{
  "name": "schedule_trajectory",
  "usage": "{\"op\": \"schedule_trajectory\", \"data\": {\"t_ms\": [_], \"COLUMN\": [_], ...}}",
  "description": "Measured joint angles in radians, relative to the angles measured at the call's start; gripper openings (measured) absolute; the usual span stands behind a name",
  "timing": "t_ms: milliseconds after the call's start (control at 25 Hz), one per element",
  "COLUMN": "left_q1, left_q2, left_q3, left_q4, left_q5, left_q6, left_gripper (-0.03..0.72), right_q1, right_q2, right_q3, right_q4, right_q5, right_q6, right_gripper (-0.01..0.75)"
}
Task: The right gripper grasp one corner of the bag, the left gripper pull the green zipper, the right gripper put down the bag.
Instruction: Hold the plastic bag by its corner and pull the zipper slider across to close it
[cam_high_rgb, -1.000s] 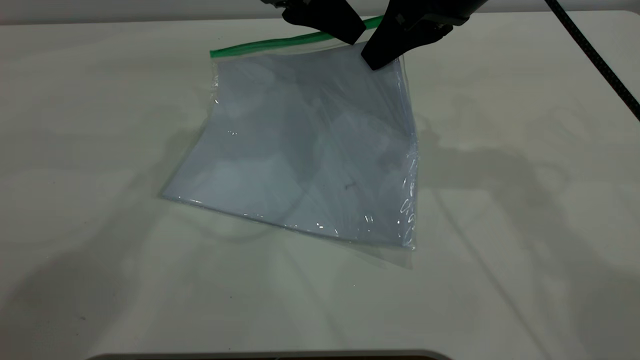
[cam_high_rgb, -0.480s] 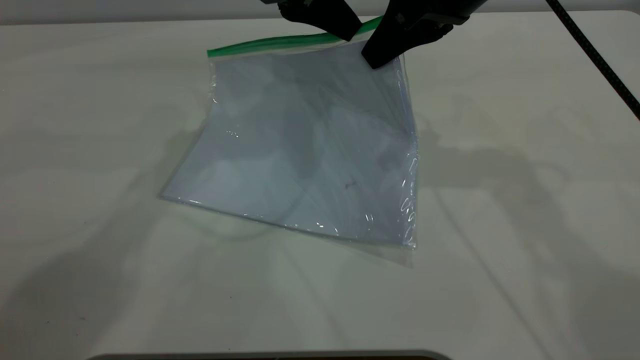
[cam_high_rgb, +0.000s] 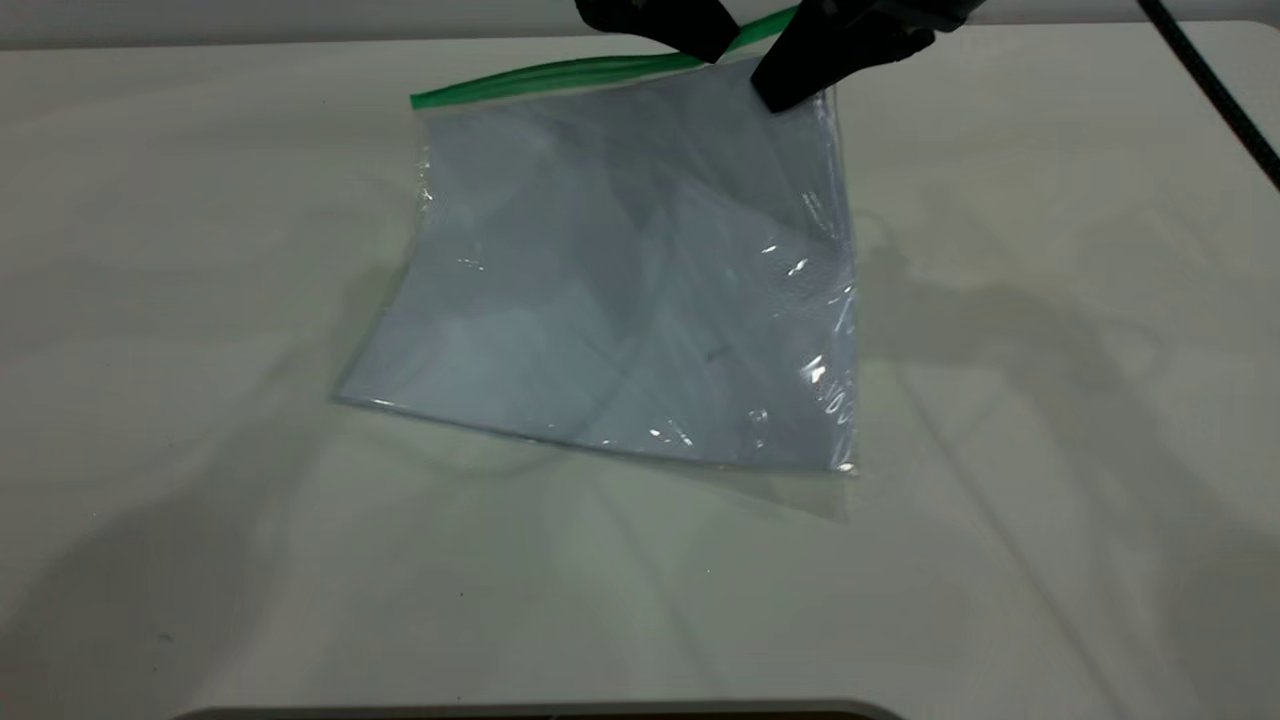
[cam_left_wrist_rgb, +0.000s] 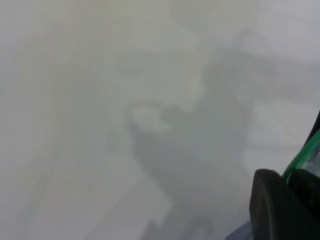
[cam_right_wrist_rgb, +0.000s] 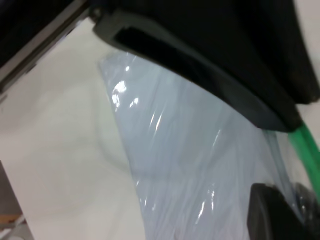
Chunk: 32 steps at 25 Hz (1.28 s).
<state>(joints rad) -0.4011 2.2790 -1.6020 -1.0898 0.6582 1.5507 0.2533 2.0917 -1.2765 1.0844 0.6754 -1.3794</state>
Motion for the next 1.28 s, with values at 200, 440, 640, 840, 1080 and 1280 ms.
{"op": "schedule_trajectory", "data": {"t_ms": [200, 440, 640, 840, 1080, 1280], "left_q1": [-0.002, 0.004, 0.038, 0.102, 0.193, 0.270], "left_q2": [0.021, 0.030, 0.036, 0.038, 0.042, 0.050], "left_q3": [-0.002, -0.002, -0.002, -0.002, -0.002, -0.002], "left_q4": [0.014, 0.052, 0.102, 0.119, 0.144, 0.161], "left_q5": [-0.036, -0.100, -0.104, -0.102, -0.107, -0.142], "left_q6": [0.002, 0.003, 0.003, 0.003, 0.002, 0.001], "left_gripper": [0.059, 0.059, 0.059, 0.059, 0.059, 0.059], "right_q1": [-0.030, -0.047, -0.047, -0.047, -0.049, -0.055], "right_q2": [0.006, 0.008, 0.008, 0.008, 0.008, 0.008], "right_q3": [0.000, 0.000, 0.000, -0.002, -0.004, -0.004], "right_q4": [0.009, 0.016, 0.031, 0.052, 0.062, 0.053], "right_q5": [0.014, 0.013, 0.008, 0.003, 0.000, -0.006], "right_q6": [-0.001, -0.012, -0.020, -0.031, -0.035, -0.035], "right_gripper": [0.033, 0.033, 0.033, 0.033, 0.033, 0.033]}}
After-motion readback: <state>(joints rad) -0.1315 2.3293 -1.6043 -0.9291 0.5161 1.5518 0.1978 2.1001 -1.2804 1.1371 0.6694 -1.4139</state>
